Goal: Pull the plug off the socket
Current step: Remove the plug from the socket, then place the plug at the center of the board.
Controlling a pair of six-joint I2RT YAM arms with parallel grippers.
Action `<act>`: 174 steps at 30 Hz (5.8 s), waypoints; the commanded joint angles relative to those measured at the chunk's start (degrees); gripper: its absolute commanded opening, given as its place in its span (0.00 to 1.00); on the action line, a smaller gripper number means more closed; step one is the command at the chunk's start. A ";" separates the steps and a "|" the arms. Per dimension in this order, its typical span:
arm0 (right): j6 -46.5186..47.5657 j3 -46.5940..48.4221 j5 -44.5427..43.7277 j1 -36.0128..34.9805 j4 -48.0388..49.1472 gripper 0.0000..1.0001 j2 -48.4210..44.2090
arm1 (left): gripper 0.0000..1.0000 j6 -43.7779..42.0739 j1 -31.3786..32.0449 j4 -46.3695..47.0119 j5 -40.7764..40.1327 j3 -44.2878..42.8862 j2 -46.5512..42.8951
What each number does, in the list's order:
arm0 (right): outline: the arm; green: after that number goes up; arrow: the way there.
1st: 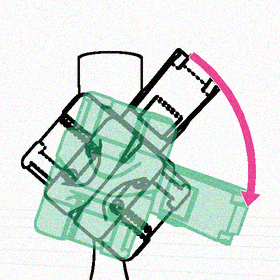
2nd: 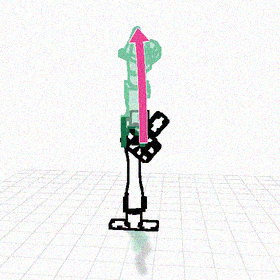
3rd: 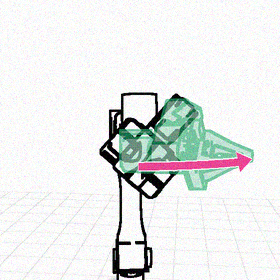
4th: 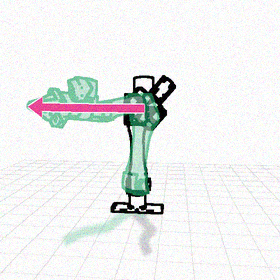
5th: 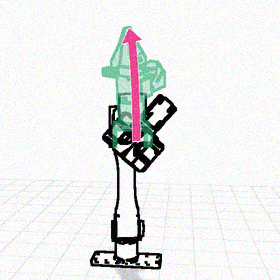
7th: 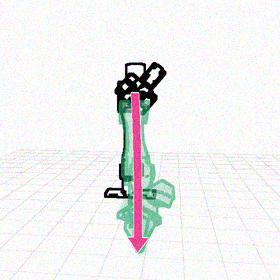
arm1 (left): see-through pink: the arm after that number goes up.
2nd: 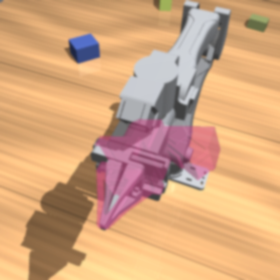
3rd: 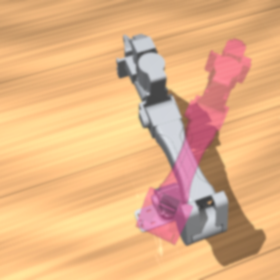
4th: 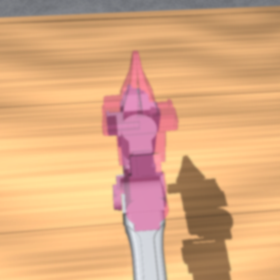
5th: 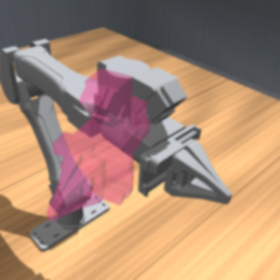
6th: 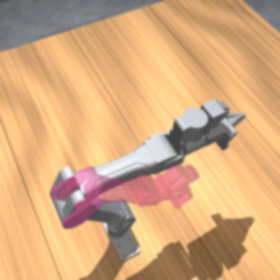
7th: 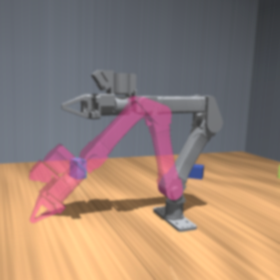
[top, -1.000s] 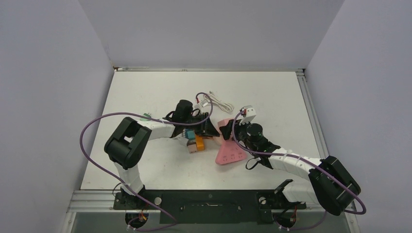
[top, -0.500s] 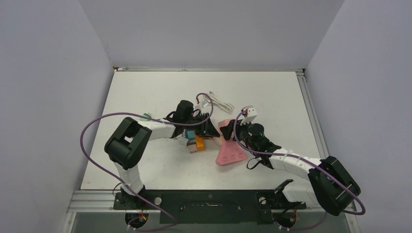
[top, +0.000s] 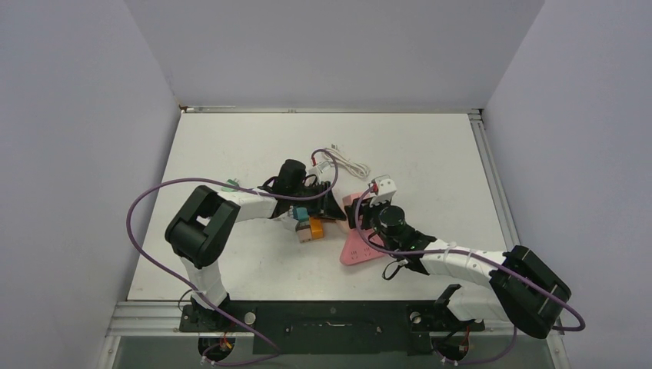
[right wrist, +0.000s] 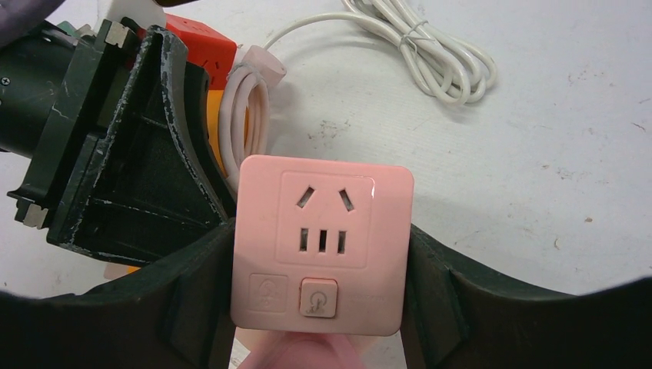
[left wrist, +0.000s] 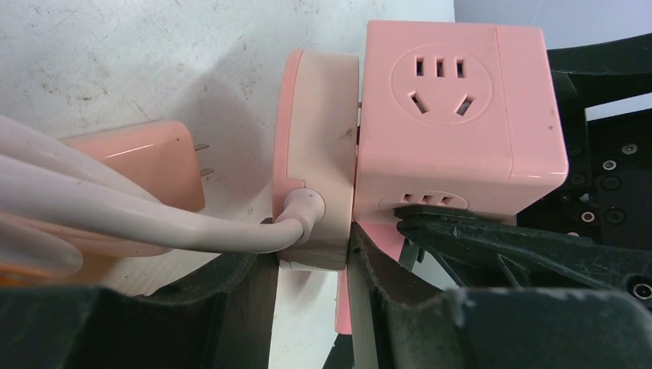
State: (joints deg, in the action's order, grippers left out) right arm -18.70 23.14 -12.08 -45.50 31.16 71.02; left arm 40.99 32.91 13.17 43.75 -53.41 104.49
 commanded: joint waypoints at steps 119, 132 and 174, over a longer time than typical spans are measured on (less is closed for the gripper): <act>-5.52 27.80 20.35 12.83 -12.71 0.05 24.88 | 0.00 -6.82 -13.30 -12.01 -3.65 10.78 -29.86; -5.03 32.79 18.36 10.34 -14.02 0.60 31.45 | 0.00 -7.10 -13.81 -12.72 -3.93 10.33 -30.81; -7.37 24.92 24.32 3.33 -22.43 0.90 6.67 | 0.00 -2.49 -10.86 -5.55 -17.96 9.05 -27.95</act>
State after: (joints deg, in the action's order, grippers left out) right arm -25.02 50.26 10.37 -38.39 6.76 76.88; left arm 40.45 21.15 5.45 27.46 -40.66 77.08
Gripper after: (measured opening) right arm 0.900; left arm 0.297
